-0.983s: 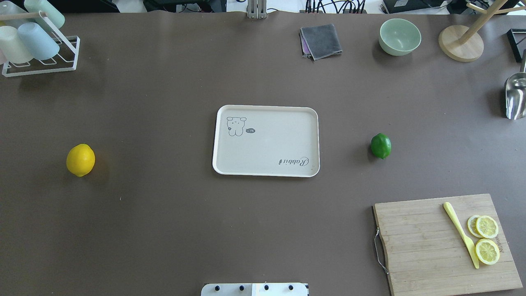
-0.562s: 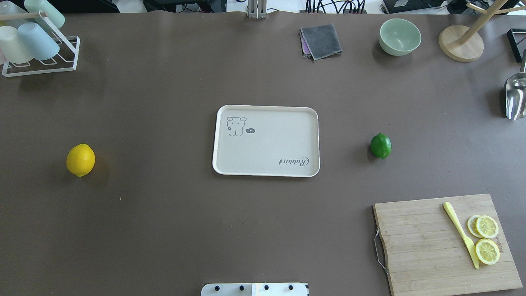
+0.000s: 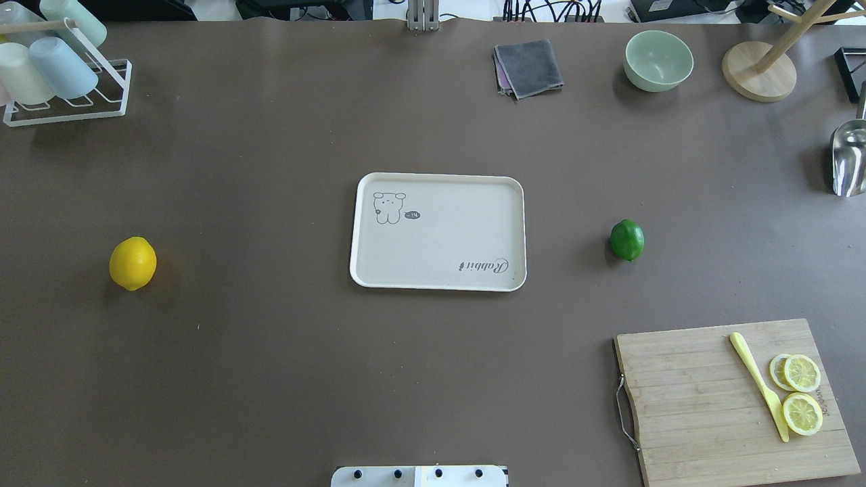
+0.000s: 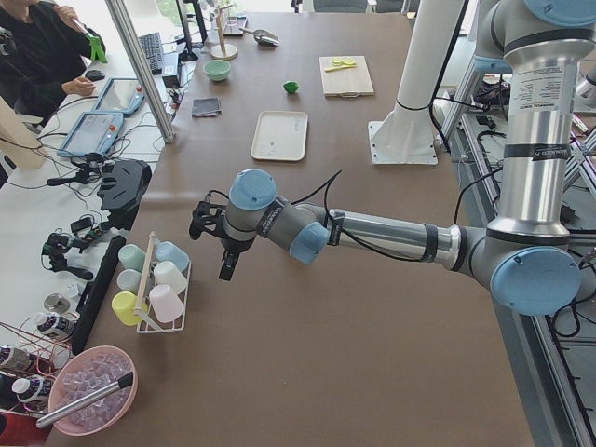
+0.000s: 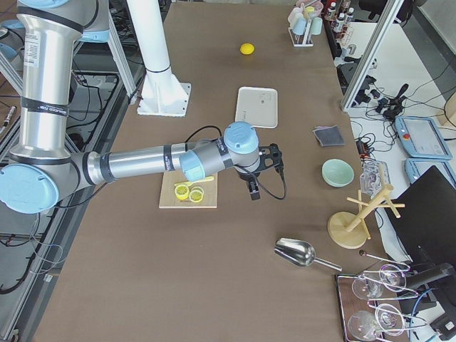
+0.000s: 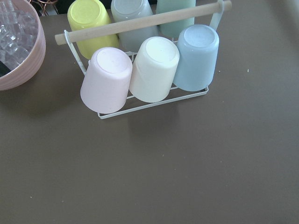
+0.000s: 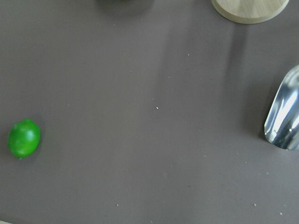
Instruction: Place all lemons on tray
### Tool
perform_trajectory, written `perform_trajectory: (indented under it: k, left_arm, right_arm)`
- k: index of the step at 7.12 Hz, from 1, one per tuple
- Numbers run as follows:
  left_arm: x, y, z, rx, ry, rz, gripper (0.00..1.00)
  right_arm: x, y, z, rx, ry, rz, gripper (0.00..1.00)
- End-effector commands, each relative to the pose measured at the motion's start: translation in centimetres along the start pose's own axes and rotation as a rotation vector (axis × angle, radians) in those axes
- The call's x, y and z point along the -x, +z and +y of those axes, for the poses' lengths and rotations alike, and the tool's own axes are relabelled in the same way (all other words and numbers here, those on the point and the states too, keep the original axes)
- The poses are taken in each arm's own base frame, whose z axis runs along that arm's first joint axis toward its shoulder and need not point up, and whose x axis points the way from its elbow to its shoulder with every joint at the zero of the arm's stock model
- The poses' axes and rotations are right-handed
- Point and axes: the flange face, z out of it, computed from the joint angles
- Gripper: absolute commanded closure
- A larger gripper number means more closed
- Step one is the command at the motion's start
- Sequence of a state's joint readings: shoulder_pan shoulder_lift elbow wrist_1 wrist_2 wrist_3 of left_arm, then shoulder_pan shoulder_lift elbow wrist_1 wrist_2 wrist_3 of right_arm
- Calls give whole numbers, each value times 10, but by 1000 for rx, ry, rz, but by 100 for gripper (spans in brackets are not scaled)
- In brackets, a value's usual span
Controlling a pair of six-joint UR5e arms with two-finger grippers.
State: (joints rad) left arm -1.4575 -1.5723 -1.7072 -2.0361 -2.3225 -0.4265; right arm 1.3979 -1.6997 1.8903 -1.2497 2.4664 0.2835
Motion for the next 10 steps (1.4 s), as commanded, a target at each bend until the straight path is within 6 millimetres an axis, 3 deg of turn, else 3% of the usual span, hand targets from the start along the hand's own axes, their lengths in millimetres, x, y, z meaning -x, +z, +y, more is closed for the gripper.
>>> perform_trajectory:
  k: [1,3,5,6,7,8,10]
  left_arm:
    - [-44,32,6,32,-43,41,2]
    - [-71,41,2,37,-99,72,2]
    - [-75,46,4,43,-90,76,2]
    - [-78,47,4,47,-90,78,2]
    - [-98,61,5,70,-80,90,2]
    - [-110,73,11,77,-54,81,2]
    - [-121,86,18,92,-54,82,2]
  right_arm:
    - [74,41,-31,1,115,-20,0]
    - [133,89,-43,5,90,30,0]
    - [183,124,-47,11,-2,41,0]
    - [205,148,-39,10,-48,72,0]
    - [231,170,-33,16,1,76,0]
    - [251,184,-29,1,24,90,0]
    - [261,213,-24,3,10,128,0]
